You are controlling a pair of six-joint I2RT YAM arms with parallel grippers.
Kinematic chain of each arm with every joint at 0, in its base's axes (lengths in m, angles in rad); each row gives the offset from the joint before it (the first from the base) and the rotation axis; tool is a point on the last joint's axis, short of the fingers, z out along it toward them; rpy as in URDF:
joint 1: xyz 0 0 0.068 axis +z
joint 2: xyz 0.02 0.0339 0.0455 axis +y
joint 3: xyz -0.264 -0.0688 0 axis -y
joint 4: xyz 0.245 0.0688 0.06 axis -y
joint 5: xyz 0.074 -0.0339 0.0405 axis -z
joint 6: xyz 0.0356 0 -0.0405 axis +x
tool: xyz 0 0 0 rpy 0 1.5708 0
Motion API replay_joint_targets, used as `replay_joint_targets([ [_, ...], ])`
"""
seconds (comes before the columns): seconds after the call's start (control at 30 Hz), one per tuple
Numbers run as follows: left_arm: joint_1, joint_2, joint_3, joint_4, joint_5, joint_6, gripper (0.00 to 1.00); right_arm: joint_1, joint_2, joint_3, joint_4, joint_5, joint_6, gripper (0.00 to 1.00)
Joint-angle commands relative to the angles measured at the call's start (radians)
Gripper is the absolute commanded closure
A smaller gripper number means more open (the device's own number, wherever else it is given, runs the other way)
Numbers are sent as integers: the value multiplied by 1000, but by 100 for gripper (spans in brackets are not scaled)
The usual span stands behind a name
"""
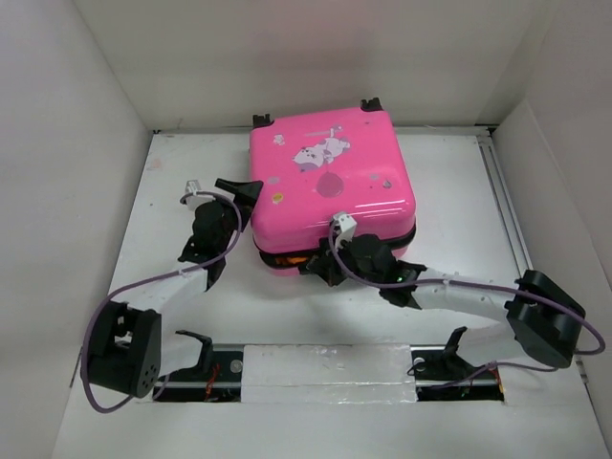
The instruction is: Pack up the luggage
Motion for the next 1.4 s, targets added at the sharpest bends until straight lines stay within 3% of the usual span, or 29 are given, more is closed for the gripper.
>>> replay_joint_targets([
  [0.0, -73, -71, -45, -70, 132, -41, 10, 99, 47, 83, 84, -93, 28, 100],
  [0.2, -82, -145, -36, -121, 120, 40, 10, 108, -8, -12, 43, 20, 28, 100],
  [0.37, -82, -243, -4, -241, 1, 141, 10, 82, -132, -83, -28, 31, 37, 100],
  [0.47, -82, -283, 7, -303, -93, 189, 10, 82, -173, -69, -110, 17, 37, 73],
  [0.5, -82, -283, 7, -316, -124, 189, 8, 82, -199, -52, -150, 32, 16, 69],
  [0.53, -82, -283, 7, -316, -173, 189, 7, 82, -211, -41, -172, 54, 7, 66],
  [0.63, -15, -271, -16, -258, -142, 164, 6, 82, -262, 27, -300, 132, -39, 56],
  [0.73, 57, -216, 60, -210, -132, 155, 0, 26, -321, 101, -400, 165, -87, 51],
  [0.9, 168, 129, 315, -152, -7, 108, 0, -129, -416, 130, -442, 88, -114, 53],
  [0.93, 181, 198, 463, -184, 12, 118, 0, -148, -430, 130, -442, 65, -114, 58],
  [1.03, 192, 481, 733, -349, 77, 202, 0, -189, -482, 95, -451, -21, -125, 58],
  [1.07, 192, 546, 898, -388, 95, 228, 0, -189, -508, 86, -451, -32, -125, 56],
  [1.2, 217, 842, 1238, -538, 236, 256, 0, -200, -558, 75, -518, 12, -134, 42],
  [1.37, 249, 1066, 1432, -514, 405, 244, 0, -221, -567, 65, -520, -36, -134, 37],
])
